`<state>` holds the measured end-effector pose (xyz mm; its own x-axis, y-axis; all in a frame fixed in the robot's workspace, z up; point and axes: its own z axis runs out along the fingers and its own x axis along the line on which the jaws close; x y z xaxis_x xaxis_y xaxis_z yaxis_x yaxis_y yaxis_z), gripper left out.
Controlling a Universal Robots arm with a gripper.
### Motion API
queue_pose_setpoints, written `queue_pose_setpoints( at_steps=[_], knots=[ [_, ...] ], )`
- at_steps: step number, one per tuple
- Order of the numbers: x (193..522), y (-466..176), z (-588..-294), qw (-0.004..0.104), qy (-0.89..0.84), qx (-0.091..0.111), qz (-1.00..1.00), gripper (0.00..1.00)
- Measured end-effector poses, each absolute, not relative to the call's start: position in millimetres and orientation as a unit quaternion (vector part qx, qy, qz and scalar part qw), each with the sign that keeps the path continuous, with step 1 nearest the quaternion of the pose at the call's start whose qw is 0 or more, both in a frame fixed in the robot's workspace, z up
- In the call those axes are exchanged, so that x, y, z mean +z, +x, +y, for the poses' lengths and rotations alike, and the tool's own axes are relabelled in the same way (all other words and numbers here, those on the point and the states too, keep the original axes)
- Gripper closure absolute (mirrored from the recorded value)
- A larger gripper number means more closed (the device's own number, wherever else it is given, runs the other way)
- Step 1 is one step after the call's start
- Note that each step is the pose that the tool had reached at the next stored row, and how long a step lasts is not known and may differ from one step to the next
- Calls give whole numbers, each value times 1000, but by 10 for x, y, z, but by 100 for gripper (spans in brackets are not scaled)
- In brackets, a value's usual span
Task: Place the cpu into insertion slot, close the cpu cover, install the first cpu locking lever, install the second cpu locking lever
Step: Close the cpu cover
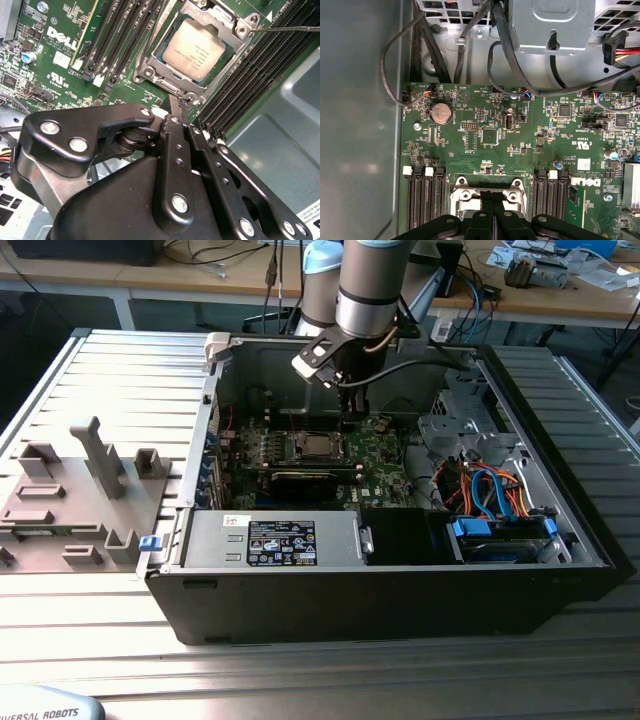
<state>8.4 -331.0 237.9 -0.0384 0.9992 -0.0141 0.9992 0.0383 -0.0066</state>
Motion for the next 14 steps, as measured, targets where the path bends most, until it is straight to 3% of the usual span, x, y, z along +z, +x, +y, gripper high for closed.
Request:
queue_pose_setpoints(
  at_steps=[14],
  knots=[
    [2346,80,-3309,3,693,-7,721,89]
  ],
)
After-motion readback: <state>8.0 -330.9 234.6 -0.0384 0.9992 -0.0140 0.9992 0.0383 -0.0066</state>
